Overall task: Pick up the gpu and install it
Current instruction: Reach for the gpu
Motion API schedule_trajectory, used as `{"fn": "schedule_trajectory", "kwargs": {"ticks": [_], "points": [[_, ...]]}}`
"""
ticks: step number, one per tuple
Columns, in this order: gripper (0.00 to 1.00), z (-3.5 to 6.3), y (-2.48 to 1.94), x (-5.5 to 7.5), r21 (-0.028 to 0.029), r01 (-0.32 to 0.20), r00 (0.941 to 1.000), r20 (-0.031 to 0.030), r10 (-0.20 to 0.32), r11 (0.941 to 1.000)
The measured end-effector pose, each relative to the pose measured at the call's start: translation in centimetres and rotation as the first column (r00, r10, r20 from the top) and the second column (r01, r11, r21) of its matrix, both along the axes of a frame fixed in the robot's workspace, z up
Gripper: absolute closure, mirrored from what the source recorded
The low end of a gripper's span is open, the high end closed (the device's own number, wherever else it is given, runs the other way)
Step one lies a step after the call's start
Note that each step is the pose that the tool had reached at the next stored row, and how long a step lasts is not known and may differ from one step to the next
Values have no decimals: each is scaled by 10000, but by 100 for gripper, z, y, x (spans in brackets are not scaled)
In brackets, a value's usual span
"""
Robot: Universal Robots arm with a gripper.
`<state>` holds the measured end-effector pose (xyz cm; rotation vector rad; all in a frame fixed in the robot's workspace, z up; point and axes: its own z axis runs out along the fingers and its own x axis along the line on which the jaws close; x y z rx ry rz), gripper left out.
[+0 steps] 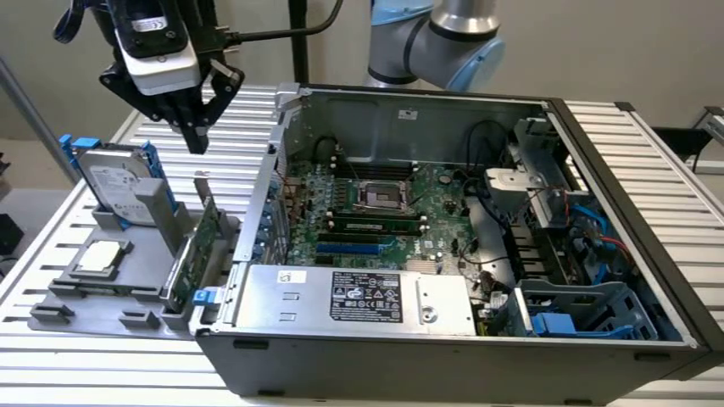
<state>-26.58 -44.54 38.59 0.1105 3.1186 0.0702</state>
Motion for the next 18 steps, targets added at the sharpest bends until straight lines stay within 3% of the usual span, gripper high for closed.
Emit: {"fn": "schedule_trajectory", "kwargs": {"ticks": [6,9,15,18], "points": [[89,-21,-138,-107,-12,0,10000,-9,0,10000],[89,-38,-186,-173,-20,-1,10000,-14,1,10000],[89,-75,-229,-385,-56,-1,10000,-19,1,10000],[89,-76,-229,-388,-58,-1,10000,-18,1,10000]]}}
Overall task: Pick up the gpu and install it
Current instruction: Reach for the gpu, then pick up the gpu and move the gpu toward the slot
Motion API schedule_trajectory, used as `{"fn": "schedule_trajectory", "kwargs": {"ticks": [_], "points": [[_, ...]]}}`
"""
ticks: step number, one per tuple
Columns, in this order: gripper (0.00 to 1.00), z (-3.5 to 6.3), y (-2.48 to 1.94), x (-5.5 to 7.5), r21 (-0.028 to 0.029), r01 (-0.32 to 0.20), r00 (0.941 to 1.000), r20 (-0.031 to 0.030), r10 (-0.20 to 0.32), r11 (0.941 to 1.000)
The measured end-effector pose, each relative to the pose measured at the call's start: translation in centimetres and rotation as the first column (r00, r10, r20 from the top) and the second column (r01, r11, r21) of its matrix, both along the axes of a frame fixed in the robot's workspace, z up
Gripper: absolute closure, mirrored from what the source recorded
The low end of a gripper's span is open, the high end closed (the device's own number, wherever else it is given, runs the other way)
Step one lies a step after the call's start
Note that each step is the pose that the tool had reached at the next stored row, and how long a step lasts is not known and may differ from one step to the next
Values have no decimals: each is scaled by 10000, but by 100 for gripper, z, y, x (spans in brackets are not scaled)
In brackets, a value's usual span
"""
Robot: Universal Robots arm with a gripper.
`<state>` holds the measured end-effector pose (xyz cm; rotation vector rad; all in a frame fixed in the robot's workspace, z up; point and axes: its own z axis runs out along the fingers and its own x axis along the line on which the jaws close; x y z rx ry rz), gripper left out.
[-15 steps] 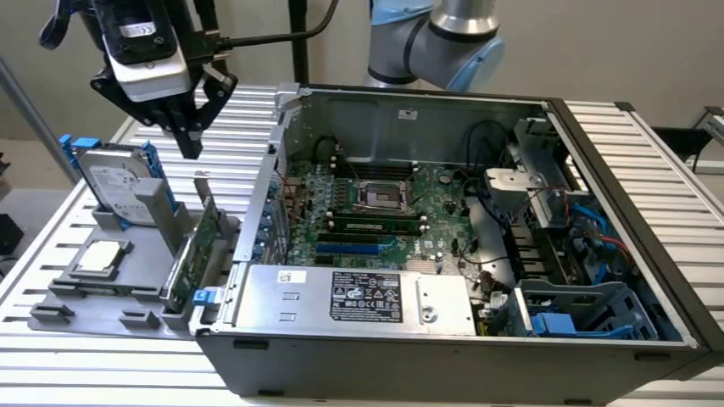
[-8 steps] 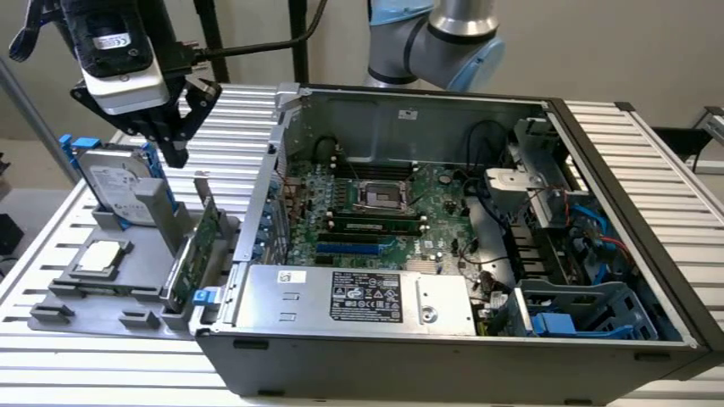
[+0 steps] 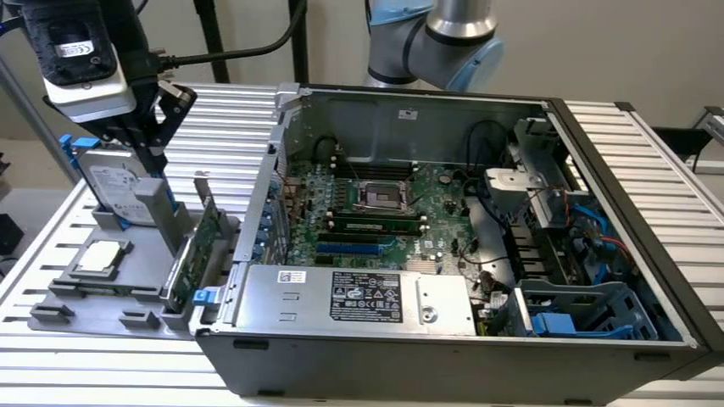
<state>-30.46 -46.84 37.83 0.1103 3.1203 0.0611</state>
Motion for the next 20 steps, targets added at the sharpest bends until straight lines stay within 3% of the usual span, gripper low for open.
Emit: {"fn": "schedule_trajectory", "kwargs": {"ticks": [14,20], "points": [[88,0,0,-1,0,1,10000,-1,-1,10000],[58,0,0,-2,0,1,10000,0,-1,10000]]}}
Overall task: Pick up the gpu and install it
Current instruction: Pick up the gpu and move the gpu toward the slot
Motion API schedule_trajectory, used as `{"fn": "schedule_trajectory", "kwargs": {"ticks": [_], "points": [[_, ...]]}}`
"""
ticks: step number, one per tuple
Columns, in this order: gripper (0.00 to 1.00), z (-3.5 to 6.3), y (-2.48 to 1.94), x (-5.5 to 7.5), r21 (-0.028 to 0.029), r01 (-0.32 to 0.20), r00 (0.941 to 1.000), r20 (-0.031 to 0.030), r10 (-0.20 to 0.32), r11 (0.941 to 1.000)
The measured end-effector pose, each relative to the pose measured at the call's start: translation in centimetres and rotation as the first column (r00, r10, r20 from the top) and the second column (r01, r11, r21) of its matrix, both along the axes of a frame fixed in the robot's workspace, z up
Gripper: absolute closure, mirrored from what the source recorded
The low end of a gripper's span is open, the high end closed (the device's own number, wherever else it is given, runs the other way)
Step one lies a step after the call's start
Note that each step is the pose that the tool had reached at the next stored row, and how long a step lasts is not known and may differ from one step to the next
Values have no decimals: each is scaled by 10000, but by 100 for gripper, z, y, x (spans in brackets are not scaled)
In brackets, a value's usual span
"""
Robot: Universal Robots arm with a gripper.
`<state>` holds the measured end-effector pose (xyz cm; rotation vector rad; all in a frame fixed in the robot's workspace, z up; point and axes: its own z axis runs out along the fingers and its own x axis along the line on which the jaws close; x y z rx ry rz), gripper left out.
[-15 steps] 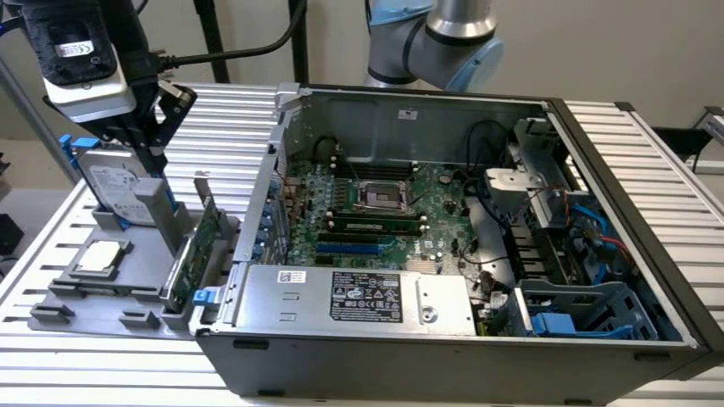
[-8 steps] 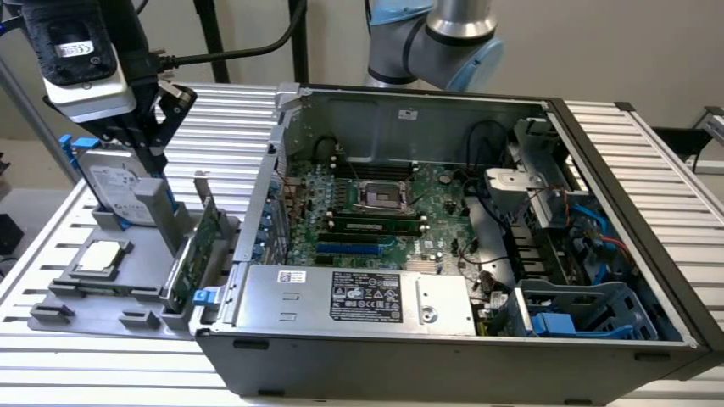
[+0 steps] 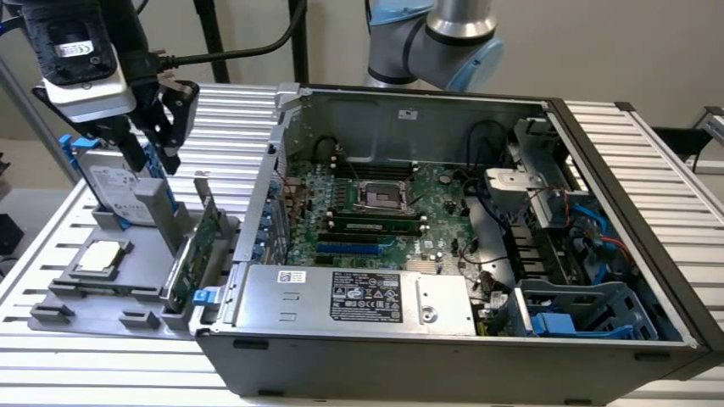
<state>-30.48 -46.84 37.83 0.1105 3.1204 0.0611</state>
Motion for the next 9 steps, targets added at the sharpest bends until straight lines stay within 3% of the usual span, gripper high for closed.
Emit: {"fn": "schedule_trajectory", "kwargs": {"ticks": [2,3,9], "points": [[58,-2,-3,-6,1,-10,10000,1,10,10000],[52,-7,-5,-8,0,-14,10000,1,14,10000],[52,-100,-24,-21,-28,-18,10000,1,18,10000]]}}
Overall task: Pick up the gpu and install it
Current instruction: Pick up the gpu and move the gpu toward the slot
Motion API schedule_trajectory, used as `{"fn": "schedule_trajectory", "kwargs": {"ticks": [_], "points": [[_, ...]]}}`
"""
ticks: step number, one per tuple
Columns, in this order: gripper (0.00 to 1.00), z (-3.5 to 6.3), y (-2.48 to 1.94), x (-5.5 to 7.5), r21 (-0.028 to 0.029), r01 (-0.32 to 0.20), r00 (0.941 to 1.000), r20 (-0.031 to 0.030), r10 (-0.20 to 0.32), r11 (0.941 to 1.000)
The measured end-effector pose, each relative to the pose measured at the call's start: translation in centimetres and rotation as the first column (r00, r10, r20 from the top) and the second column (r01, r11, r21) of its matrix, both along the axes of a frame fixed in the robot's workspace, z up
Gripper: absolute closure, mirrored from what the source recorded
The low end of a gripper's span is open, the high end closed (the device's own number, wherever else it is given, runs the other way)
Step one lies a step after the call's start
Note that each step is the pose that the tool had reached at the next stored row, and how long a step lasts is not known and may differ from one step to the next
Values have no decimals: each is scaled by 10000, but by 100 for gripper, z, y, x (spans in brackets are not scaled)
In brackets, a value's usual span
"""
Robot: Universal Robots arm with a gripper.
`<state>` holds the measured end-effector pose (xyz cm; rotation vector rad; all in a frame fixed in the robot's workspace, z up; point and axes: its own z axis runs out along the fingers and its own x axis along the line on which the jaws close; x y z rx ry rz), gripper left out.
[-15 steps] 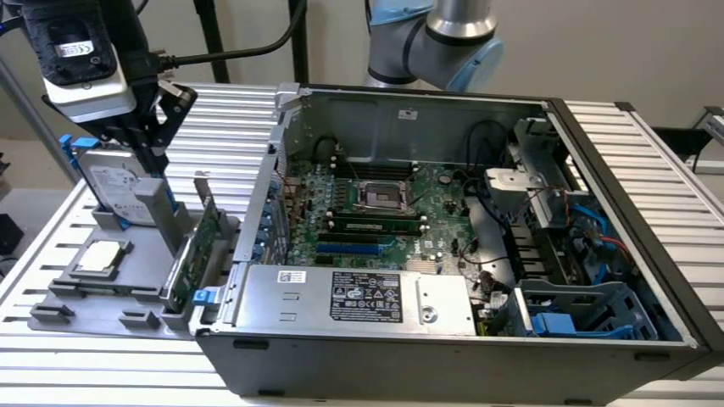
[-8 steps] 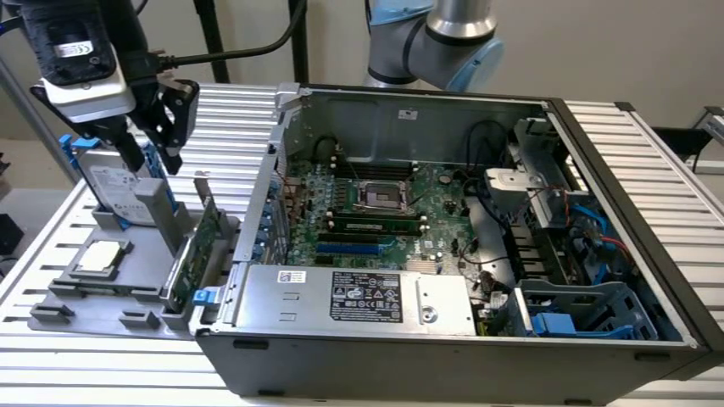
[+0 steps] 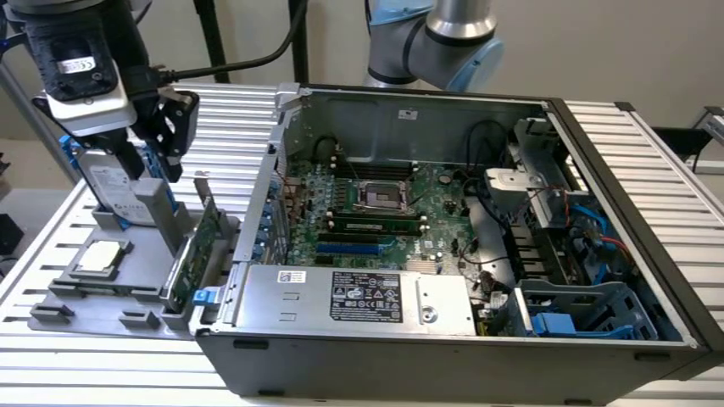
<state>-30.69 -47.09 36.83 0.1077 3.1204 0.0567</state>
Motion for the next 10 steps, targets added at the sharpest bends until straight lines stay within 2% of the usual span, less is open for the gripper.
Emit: {"fn": "schedule_trajectory", "kwargs": {"ticks": [10], "points": [[52,-182,-43,-8,-1,0,10000,-1,0,10000]]}}
